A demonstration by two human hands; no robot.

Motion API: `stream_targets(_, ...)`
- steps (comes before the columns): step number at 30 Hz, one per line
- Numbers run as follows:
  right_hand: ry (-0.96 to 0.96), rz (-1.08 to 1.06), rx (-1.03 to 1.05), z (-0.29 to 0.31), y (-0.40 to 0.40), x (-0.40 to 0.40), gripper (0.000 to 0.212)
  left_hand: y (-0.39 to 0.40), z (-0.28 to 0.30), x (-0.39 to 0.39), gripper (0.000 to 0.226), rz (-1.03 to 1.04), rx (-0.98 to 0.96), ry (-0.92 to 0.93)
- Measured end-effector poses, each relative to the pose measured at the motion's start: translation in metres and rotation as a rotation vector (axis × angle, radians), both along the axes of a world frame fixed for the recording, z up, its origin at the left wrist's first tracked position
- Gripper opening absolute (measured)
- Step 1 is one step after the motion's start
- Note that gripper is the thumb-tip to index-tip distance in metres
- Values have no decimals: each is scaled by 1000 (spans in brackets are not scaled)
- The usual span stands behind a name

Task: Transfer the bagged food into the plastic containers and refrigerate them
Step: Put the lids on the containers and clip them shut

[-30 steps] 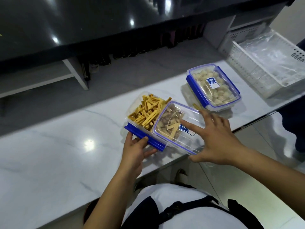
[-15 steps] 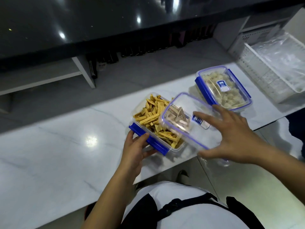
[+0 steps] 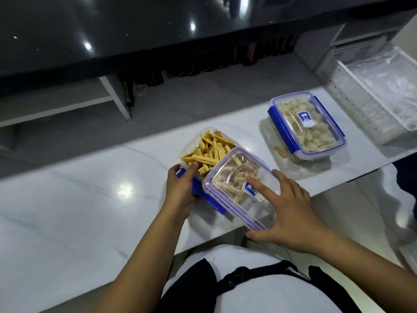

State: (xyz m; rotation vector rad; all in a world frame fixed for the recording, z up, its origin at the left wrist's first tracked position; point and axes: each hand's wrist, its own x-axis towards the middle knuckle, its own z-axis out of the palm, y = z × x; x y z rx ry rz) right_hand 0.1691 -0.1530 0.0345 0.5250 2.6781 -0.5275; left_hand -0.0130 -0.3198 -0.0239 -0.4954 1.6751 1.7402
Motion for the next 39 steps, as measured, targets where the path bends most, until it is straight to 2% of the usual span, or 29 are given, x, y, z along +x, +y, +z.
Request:
stream_targets(3, 74, -21, -43, 8, 5, -10, 110, -3, 3, 1, 54, -17, 36, 16)
stream_targets(6, 125, -47, -2, 15, 7, -38, 114, -10, 6, 9, 46, -5, 95, -2)
stream_targets(9, 91, -15, 75, 5, 2, -71, 115, -18, 7, 20, 36, 99, 178, -52)
stream_targets(12, 66, 30, 72, -12, -6, -88, 110, -21, 8, 31, 34, 102, 227, -29)
stream_targets(20, 60, 53, 145, -15, -16, -101, 106, -16, 15, 43, 41, 47, 206, 49)
stream_targets(25, 46, 20, 164, -19, -25, -85, 108, -24, 13, 43, 39, 26, 157, 91)
stream_targets(39, 42, -50, 161, -23, -43, -104, 109, -32, 18, 24, 36, -52, 144, 112)
